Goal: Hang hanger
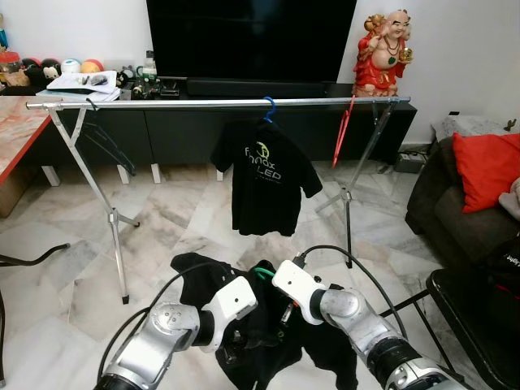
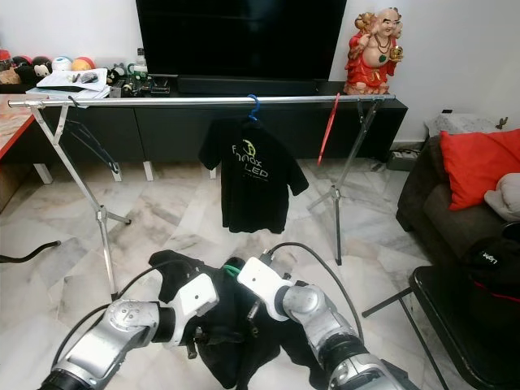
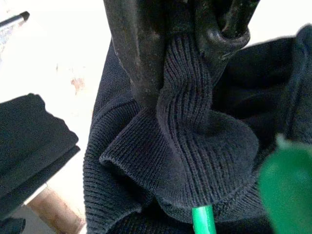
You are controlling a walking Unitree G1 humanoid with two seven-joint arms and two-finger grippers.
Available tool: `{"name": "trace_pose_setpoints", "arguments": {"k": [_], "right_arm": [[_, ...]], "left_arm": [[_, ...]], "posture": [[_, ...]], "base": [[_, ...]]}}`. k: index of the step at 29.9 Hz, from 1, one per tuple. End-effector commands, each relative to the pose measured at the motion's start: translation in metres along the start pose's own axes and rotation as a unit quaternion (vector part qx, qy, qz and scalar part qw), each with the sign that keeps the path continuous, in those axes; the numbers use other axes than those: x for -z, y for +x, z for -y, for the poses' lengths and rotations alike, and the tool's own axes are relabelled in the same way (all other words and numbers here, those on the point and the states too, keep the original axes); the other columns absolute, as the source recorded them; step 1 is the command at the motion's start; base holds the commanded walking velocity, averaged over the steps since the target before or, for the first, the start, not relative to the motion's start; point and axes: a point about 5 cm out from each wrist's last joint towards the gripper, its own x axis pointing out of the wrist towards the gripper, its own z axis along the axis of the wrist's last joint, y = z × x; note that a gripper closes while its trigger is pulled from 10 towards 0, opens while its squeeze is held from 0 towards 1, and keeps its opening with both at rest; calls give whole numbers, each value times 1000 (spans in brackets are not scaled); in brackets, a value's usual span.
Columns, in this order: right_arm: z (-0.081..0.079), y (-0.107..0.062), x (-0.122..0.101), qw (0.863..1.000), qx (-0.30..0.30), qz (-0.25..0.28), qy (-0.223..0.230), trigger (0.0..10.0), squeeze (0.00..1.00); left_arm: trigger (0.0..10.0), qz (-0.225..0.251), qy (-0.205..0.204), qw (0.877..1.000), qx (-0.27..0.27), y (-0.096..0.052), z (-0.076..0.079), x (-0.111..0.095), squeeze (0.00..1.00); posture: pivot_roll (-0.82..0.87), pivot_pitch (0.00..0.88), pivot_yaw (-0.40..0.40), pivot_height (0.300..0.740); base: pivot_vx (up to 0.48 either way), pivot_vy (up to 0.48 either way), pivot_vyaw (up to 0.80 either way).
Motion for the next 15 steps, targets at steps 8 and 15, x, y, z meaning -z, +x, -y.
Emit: {"name": "trace_pose_setpoints", "arguments": {"k": [8,15], "right_arm": [[11,-3,-7,1000,27,9,-6,0,0],[14,-2,-7,999,50,12,2,0,0]], "left_arm": [[10000,-48,27,998,6,-6,3,7,1000],[10000,-40,23,998,35,-6,12,2,1000]], "posture": [[139,0,-78,740],[139,0,-78,740]], "base": [[0,0,0],[0,0,0]]}}
